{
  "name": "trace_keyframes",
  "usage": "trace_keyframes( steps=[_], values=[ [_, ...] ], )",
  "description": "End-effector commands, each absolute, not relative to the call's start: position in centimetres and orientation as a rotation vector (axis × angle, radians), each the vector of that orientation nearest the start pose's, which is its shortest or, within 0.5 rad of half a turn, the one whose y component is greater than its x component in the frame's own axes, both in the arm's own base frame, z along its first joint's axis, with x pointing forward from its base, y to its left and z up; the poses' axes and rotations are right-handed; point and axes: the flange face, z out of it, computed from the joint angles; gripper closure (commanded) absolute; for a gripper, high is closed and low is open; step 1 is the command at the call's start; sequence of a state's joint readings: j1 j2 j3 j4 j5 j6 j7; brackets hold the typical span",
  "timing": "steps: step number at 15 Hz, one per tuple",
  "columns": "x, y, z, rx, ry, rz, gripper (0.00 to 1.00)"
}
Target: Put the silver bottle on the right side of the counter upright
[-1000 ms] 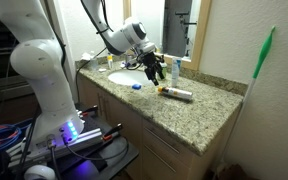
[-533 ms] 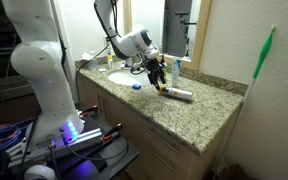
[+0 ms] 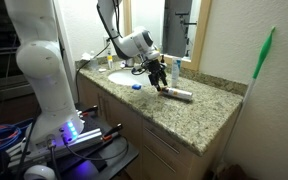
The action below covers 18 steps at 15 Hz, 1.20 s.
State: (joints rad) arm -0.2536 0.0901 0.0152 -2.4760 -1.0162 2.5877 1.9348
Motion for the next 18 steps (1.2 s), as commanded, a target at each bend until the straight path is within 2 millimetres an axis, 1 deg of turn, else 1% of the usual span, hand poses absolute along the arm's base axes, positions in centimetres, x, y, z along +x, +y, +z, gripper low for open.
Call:
trace_keyframes(
  steps=[1, 4, 5, 8, 9, 11, 16, 17, 18],
  values=[
    [47.4, -9.7, 24.9, -2.666, 2.069, -0.758, 0.00],
    [47.7, -9.8, 24.5, -2.640, 2.103, -0.752, 0.00],
    [47.2, -9.5, 25.3, -2.655, 2.091, -0.748, 0.00],
    [47.2, -9.6, 24.9, -2.651, 2.102, -0.744, 0.00],
    [47.2, -9.6, 25.0, -2.633, 2.145, -0.747, 0.00],
    [47.5, -9.6, 25.2, -2.602, 2.139, -0.791, 0.00],
    [47.3, -9.7, 25.1, -2.587, 2.200, -0.786, 0.00],
    [49.1, -13.8, 24.9, -2.587, 2.215, -0.791, 0.00],
    [49.3, -14.9, 25.0, -2.571, 2.245, -0.774, 0.00]
  ],
)
